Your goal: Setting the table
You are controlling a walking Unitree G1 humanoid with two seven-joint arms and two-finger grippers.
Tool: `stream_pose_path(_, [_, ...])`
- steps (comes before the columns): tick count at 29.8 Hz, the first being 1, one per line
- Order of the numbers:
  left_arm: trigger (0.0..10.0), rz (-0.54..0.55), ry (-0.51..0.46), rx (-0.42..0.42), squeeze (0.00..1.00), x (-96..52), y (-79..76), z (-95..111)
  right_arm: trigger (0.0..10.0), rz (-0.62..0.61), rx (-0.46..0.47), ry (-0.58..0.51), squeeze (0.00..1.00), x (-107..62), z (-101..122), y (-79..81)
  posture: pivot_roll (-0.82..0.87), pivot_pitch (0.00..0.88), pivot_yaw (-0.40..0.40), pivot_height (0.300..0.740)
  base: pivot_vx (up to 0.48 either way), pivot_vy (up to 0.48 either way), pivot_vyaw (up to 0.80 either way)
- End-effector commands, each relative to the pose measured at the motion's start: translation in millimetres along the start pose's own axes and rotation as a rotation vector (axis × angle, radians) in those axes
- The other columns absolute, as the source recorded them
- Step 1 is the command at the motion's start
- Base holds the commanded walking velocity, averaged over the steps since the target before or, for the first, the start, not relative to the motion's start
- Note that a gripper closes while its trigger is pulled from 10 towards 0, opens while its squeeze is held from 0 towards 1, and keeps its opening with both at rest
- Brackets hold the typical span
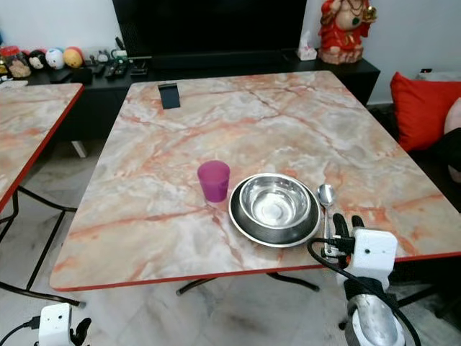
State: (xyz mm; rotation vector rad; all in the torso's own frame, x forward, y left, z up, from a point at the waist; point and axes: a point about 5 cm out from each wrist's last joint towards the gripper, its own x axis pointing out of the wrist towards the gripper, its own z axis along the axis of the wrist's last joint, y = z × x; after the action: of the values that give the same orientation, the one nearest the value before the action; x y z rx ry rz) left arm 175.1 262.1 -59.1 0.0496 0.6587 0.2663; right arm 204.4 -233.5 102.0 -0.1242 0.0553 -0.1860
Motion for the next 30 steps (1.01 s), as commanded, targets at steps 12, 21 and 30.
stream_pose_path(12, [10.0, -0.014, 0.005, 0.017, 0.00, 1.0, -0.7, 1.1, 10.0, -0.027, 0.027, 0.112, 0.00, 0.0, -21.3, -2.3, -0.14, 0.000, 0.051, 0.724, 0.000, 0.000, 0.00])
stream_pose_path(21, [10.0, -0.007, 0.011, 0.017, 0.00, -0.3, 0.8, -1.5, 10.0, 0.020, 0.068, 0.137, 0.00, 8.9, -25.7, 7.6, -0.13, 0.000, 0.047, 0.724, 0.000, 0.000, 0.00])
stream_pose_path(30, [10.0, -0.009, 0.011, 0.019, 0.00, -0.3, 0.2, -1.5, 10.0, 0.011, 0.051, 0.155, 0.00, 6.0, -29.4, 3.8, -0.13, 0.000, 0.046, 0.724, 0.000, 0.000, 0.00])
